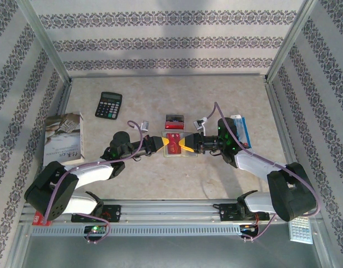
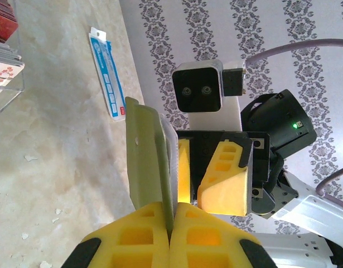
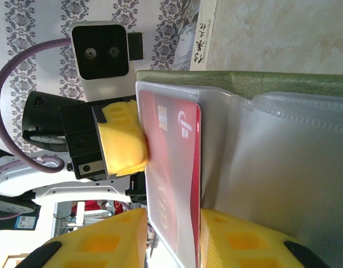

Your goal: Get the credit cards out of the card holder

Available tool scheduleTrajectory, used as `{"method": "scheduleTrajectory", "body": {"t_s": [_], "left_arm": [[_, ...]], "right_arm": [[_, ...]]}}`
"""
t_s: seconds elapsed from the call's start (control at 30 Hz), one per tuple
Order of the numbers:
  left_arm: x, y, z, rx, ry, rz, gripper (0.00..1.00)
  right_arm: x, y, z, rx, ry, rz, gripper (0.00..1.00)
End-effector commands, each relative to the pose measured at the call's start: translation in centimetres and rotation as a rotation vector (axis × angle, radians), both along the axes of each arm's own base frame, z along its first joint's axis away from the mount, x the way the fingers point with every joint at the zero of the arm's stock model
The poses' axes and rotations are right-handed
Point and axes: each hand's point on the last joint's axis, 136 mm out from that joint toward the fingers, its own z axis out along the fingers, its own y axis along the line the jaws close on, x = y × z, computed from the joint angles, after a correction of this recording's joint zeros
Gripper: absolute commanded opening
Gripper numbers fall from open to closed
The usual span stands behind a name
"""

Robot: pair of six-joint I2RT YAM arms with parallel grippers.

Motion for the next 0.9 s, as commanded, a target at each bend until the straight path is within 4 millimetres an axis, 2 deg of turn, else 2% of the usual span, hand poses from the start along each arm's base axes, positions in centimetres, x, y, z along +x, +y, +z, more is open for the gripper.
{"method": "scheduleTrajectory", "body": {"t_s": [0.0,0.3,0.73,0.87], "left_arm": [[-0.9,-1.0,1.1,-0.023,-0.034,-0.070,0.00],[-1.3,-0.9,-0.2,0.056,-0.029,-0.089,0.00],[-1.1,-0.9,-0.3,0.055,-0.028,-0.084,0.00],[-1.1,-0.9,-0.1,0.051,-0.030,-0.078,0.00]], "right_arm": [[-0.7,0.1,2.5,0.055,-0.093,0.042,0.31],[-0.3,-0.6,1.3,-0.006,-0.060,0.011,0.30],[-0.1,-0.5,0.4,-0.044,-0.048,0.008,0.31],[0.3,-1.1,-0.6,-0.090,-0.041,-0.038,0.38]]}}
